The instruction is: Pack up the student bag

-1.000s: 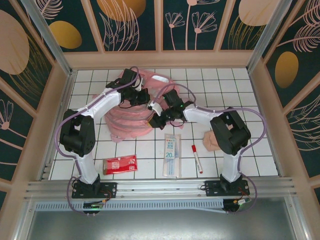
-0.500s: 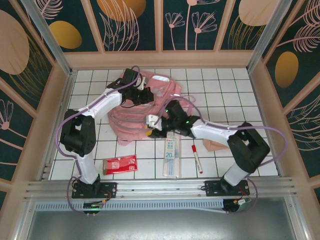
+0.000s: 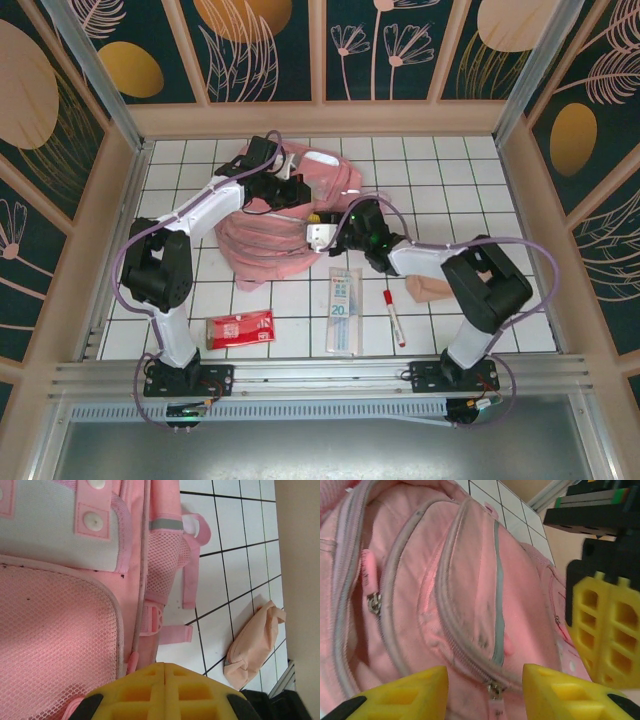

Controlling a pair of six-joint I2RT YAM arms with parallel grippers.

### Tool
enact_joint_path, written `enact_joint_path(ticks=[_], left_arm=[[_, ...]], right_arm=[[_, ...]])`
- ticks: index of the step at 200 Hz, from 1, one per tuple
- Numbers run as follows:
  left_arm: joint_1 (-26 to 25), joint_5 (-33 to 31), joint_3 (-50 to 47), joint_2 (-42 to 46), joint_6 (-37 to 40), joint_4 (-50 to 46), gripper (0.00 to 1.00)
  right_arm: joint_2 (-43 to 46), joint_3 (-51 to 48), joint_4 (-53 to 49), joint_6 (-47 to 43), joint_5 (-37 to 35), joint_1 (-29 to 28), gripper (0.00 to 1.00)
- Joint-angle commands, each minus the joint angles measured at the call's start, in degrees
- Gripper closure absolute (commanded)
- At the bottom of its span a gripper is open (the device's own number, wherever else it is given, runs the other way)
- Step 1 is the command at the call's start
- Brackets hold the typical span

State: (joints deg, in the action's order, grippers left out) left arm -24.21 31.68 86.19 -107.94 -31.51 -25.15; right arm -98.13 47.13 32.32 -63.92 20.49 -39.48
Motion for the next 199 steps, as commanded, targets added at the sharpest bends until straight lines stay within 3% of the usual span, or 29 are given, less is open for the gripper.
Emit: enact_joint_path(ticks=[1,13,23,31,39,44,47,50,104,121,138,158,199], left_arm=[[0.02,-0.45,2.06,-0.66,1.68,-1.86,1.0],[0.4,-2.25,2.36,0.31,2.31,-3.32,0.98],[1.16,-4.87,1.49,2.34,2.42,-4.41,0.82],[1.77,-7.37,0.15,4.41,2.42,-5.44,0.64],[2.29,-9.37,-1.85,6.82,2.78,-6.28,0.57],[2.49,-10.06,-3.51,8.5,3.34,-6.39,0.55],[2.56,-10.48,-4.49,9.15,3.64,-6.46,0.54],[2.58,-10.68,-5.62,10.39,4.03,-6.39,0.54],[2.67,-10.36,-23.01,22.38,4.69,-4.01,0.53],[2.67,-9.52,-27.25,25.81,5.58,-1.77,0.53],[2.68,-7.98,-30.1,28.28,7.58,0.25,0.53],[2.67,-6.53,-32.27,29.62,9.87,2.48,0.52],[2.59,-9.0,-31.84,27.82,17.01,5.82,0.5]], right_arm=[[-3.05,1.35,6.02,-3.88,-1.09,-1.03,0.56],[-3.68,2.7,0.3,-5.86,1.5,-1.03,0.54],[-3.82,4.73,-6.78,-7.46,3.46,-0.99,0.54],[-4.14,6.47,-11.82,-8.44,4.18,-0.84,0.53],[-4.55,7.21,-13.75,-8.52,4.29,-0.76,0.52],[-4.84,7.34,-13.73,-8.5,4.18,-0.69,0.51],[-5.14,7.39,-13.49,-8.35,3.86,-0.71,0.42],[-5.47,7.49,-13.26,-8.13,3.55,-0.72,0.39],[-12.32,12.07,-11.95,-8.24,-2.88,-1.4,0.4],[-13.08,13.76,-13.86,-8.01,-2.56,-1.38,0.49],[-12.73,14.15,-12.42,-6.21,-1.33,-1.08,0.8],[-11.14,14.6,-9.77,-0.76,2.76,0.0,0.99],[-7.58,17.29,-6.35,10.71,12.88,3.78,1.0]])
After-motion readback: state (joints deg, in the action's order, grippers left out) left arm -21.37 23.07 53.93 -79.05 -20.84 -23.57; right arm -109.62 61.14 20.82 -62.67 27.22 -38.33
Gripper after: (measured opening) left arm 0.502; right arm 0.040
